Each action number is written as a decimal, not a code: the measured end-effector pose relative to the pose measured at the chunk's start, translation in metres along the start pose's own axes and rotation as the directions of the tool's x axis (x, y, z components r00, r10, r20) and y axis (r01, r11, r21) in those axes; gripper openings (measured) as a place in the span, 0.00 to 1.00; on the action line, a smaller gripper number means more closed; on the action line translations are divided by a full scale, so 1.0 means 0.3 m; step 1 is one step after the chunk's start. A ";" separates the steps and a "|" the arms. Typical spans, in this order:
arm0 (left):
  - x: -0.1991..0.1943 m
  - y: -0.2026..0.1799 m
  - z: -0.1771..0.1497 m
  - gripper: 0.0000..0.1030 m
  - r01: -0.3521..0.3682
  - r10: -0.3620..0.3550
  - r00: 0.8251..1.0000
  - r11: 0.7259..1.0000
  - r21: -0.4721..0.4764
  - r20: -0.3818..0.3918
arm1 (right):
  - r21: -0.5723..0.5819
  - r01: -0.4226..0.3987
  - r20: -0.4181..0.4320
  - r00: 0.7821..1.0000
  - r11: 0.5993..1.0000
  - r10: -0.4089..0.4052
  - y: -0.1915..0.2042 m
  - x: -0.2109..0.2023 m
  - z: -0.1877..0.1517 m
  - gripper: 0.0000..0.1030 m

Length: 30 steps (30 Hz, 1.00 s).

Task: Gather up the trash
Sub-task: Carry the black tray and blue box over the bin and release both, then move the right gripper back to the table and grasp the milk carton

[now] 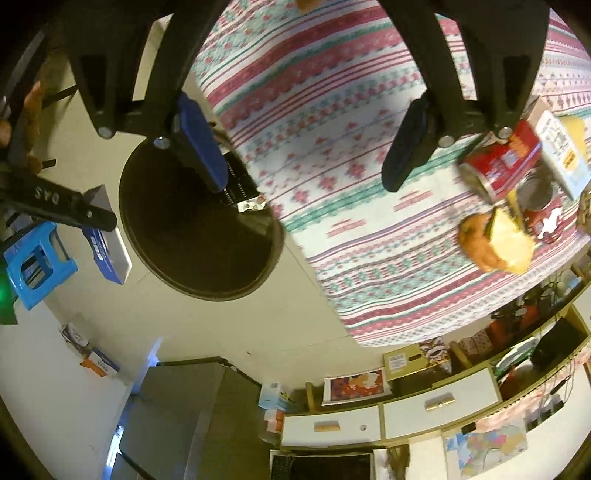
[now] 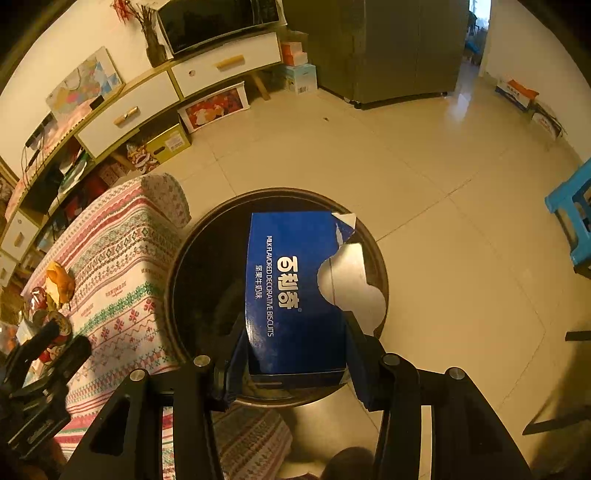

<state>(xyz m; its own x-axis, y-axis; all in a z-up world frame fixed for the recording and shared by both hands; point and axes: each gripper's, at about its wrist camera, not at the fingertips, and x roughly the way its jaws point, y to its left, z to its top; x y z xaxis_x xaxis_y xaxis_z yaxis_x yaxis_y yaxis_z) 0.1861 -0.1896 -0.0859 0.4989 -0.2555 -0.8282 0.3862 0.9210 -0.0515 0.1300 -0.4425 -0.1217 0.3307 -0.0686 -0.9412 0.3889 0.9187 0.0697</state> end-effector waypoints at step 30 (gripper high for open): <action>-0.263 0.552 -0.224 1.00 -0.172 0.175 0.985 0.947 -0.271 -0.015 | -0.216 -0.002 0.029 1.000 0.976 0.009 0.455 -0.035 -0.108 0.78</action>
<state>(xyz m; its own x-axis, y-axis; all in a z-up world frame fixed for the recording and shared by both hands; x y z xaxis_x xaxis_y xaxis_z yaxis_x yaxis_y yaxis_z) 0.1585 0.0029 -0.0664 0.5468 -0.0862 -0.8328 0.0700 0.9959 -0.0571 0.1517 -0.3037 -0.1130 0.3586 -0.0719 -0.9307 0.1932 0.9812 -0.0014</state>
